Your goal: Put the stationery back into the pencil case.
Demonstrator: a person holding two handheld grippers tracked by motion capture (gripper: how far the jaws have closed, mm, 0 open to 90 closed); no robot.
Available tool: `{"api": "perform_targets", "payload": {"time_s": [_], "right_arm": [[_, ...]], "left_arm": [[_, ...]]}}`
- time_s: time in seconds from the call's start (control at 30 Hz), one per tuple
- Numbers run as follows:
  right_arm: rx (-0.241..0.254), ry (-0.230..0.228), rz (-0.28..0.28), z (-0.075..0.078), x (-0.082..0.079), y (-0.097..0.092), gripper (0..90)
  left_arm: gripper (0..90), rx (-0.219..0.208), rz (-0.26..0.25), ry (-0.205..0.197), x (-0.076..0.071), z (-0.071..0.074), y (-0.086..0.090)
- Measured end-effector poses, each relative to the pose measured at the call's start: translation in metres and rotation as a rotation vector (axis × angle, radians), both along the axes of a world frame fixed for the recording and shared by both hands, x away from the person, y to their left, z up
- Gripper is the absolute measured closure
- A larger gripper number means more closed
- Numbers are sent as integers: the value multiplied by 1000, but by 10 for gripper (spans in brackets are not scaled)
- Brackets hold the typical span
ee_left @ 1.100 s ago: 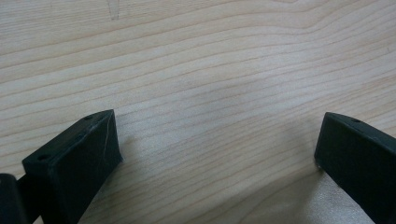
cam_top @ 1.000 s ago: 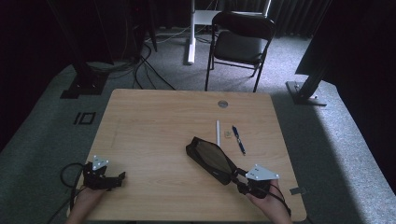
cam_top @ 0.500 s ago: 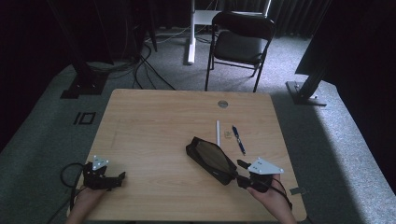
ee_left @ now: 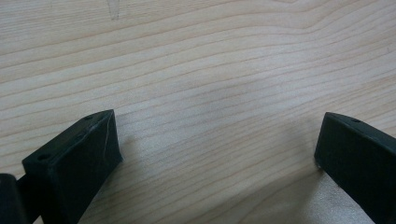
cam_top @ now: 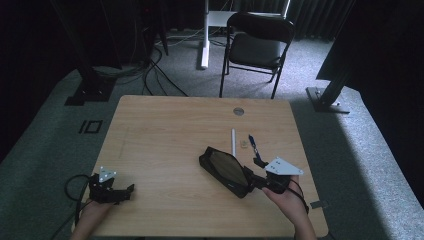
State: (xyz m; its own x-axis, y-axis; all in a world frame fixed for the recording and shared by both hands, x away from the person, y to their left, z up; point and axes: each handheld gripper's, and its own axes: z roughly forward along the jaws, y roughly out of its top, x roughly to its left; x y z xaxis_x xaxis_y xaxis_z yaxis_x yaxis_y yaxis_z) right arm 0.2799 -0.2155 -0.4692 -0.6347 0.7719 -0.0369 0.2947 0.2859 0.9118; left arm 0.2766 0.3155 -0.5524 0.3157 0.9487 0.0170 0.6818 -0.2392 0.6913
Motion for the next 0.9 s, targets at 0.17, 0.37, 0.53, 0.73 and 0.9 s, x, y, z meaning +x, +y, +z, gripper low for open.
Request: {"api": "perform_targets", "payload": {"time_s": [0.17, 0.37, 0.53, 0.73, 0.9], "right_arm": [[14, -21, -34, 3, 12, -2, 490], [5, -29, -70, 6, 25, -6, 458], [14, -27, -118, 3, 36, -10, 442], [0, -4, -169, -7, 50, -14, 433], [-12, 27, -199, -18, 62, -16, 417]], "left_arm": [[3, -1, 0, 0, 0, 0, 0], [4, 0, 0, 0, 0, 0, 0], [3, 0, 1, 0, 0, 0, 0], [3, -1, 1, -1, 0, 0, 0], [3, 0, 1, -1, 0, 0, 0]]}}
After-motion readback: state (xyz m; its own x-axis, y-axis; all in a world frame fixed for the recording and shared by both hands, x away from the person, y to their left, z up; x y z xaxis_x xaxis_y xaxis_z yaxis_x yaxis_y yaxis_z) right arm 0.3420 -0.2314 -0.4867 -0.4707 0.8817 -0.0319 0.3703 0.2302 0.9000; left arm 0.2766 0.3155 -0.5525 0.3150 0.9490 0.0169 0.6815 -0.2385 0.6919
